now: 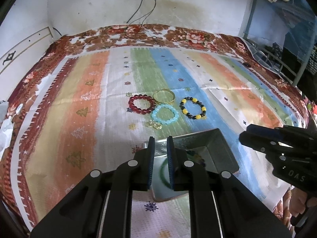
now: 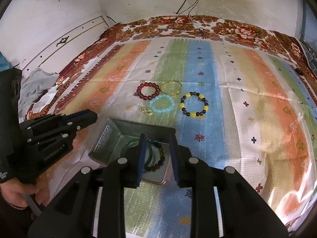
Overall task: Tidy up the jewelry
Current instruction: 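Open the right tool over the tin box while the left tool drops the green bangle in, then move the right tool to the yellow-black bracelet while the left tool moves to the red bead bracelet, then close the right tool on the yellow-black bracelet while the left tool grasps the red bracelet, then carry the yellow-black bracelet in the right tool while the left tool carries the red bracelet to the tin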
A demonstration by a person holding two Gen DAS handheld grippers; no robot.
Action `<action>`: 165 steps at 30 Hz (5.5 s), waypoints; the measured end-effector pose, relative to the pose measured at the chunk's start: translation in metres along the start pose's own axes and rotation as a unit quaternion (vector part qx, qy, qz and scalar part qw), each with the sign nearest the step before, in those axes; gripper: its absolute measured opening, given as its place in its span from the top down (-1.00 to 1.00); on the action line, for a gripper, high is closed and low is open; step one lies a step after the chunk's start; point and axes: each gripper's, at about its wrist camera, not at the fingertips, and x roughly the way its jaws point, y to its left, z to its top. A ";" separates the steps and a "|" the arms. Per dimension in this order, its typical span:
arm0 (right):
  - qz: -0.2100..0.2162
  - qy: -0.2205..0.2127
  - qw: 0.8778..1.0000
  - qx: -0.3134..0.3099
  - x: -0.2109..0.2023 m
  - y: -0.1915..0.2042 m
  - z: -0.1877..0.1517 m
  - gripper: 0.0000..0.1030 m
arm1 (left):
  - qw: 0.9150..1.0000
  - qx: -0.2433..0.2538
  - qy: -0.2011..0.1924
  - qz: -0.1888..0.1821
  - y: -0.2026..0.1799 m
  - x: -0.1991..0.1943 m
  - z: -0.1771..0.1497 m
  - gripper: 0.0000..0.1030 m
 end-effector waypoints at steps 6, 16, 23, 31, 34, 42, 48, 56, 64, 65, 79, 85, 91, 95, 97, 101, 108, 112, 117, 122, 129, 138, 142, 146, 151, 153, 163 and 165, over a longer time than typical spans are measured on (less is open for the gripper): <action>-0.009 -0.001 1.000 0.004 0.002 -0.009 0.003 0.50 | 1.000 -0.007 0.000 0.015 0.012 0.004 0.006 0.78; -0.027 -0.001 0.999 0.019 0.013 -0.032 0.014 0.40 | 0.999 -0.002 -0.001 0.035 0.025 0.016 0.020 0.25; -0.035 0.010 0.999 0.029 0.034 -0.049 0.019 0.29 | 0.999 -0.007 0.009 0.044 0.039 0.036 0.031 0.25; -0.038 0.022 0.999 0.033 0.060 -0.066 0.029 0.24 | 0.999 -0.008 0.029 0.033 0.052 0.063 0.039 0.25; -0.038 0.026 0.998 0.037 0.069 -0.071 0.032 0.24 | 0.999 -0.002 0.035 0.031 0.053 0.072 0.042 0.25; -0.036 0.047 0.997 0.039 0.099 -0.080 0.034 0.24 | 0.998 0.004 0.052 0.023 0.059 0.102 0.048 0.25; -0.038 0.051 0.997 0.048 0.121 -0.089 0.042 0.24 | 0.998 0.004 0.062 0.016 0.063 0.122 0.053 0.25; -0.050 0.061 0.996 0.041 0.147 -0.094 0.045 0.24 | 0.997 -0.006 0.075 0.009 0.073 0.141 0.054 0.25; -0.062 0.068 0.995 0.042 0.164 -0.101 0.048 0.24 | 0.997 0.009 0.078 0.012 0.068 0.156 0.067 0.25; -0.061 0.068 0.995 0.044 0.166 -0.102 0.048 0.23 | 0.997 0.010 0.079 0.009 0.067 0.159 0.069 0.25; -0.062 0.065 0.996 0.025 0.187 -0.100 0.050 -0.08 | 0.994 0.031 0.105 0.013 0.060 0.193 0.066 0.25; -0.067 0.065 0.995 0.024 0.187 -0.102 0.049 0.08 | 0.993 0.049 0.104 0.038 0.059 0.195 0.065 0.58; -0.057 0.067 0.996 0.016 0.187 -0.102 0.050 0.74 | 0.994 0.029 0.097 0.045 0.065 0.192 0.066 0.75; -0.054 0.065 0.996 0.021 0.184 -0.101 0.048 0.74 | 0.995 0.017 0.090 0.037 0.070 0.186 0.067 0.75; -0.053 0.065 0.996 0.022 0.181 -0.100 0.047 0.74 | 0.996 0.005 0.086 0.036 0.075 0.183 0.067 0.75; -0.052 0.063 0.997 0.012 0.173 -0.095 0.046 0.74 | 0.996 -0.007 0.076 0.049 0.077 0.177 0.069 0.75; -0.046 0.046 0.998 0.002 0.149 -0.084 0.052 0.74 | 0.997 -0.018 0.057 0.044 0.073 0.158 0.070 0.75; -0.046 0.034 0.998 -0.003 0.132 -0.078 0.055 0.74 | 0.999 -0.012 0.039 0.035 0.064 0.139 0.074 0.75; -0.044 0.023 0.999 -0.012 0.112 -0.067 0.059 0.74 | 0.999 -0.016 0.036 0.029 0.056 0.123 0.071 0.75; -0.048 0.015 0.999 -0.019 0.092 -0.057 0.057 0.74 | 0.999 -0.019 0.027 0.028 0.053 0.105 0.068 0.75; -0.046 -0.004 0.999 -0.027 0.062 -0.041 0.055 0.74 | 0.999 -0.012 0.010 0.027 0.046 0.071 0.065 0.75; -0.038 -0.025 0.998 -0.042 0.025 -0.017 0.050 0.74 | 1.000 -0.002 -0.006 0.025 0.033 0.033 0.058 0.75; -0.037 -0.036 0.998 -0.046 0.010 -0.008 0.048 0.74 | 1.000 0.008 -0.018 0.018 0.022 0.013 0.056 0.75; -0.028 -0.045 0.998 -0.045 -0.005 -0.003 0.046 0.74 | 0.999 0.017 -0.025 0.013 0.013 0.000 0.054 0.75; -0.005 -0.046 0.998 -0.042 -0.017 0.002 0.042 0.74 | 0.999 0.036 -0.023 0.006 -0.004 -0.008 0.046 0.75; 0.014 -0.040 0.998 -0.041 -0.019 0.005 0.039 0.74 | 0.999 0.041 -0.022 0.005 -0.008 -0.010 0.042 0.75; 0.053 -0.026 0.998 -0.033 -0.024 0.013 0.025 0.75 | 0.998 0.055 -0.010 -0.022 -0.027 -0.016 0.027 0.75; 0.050 -0.021 0.998 -0.035 -0.021 0.015 0.022 0.75 | 0.998 0.053 -0.007 -0.027 -0.028 -0.014 0.024 0.75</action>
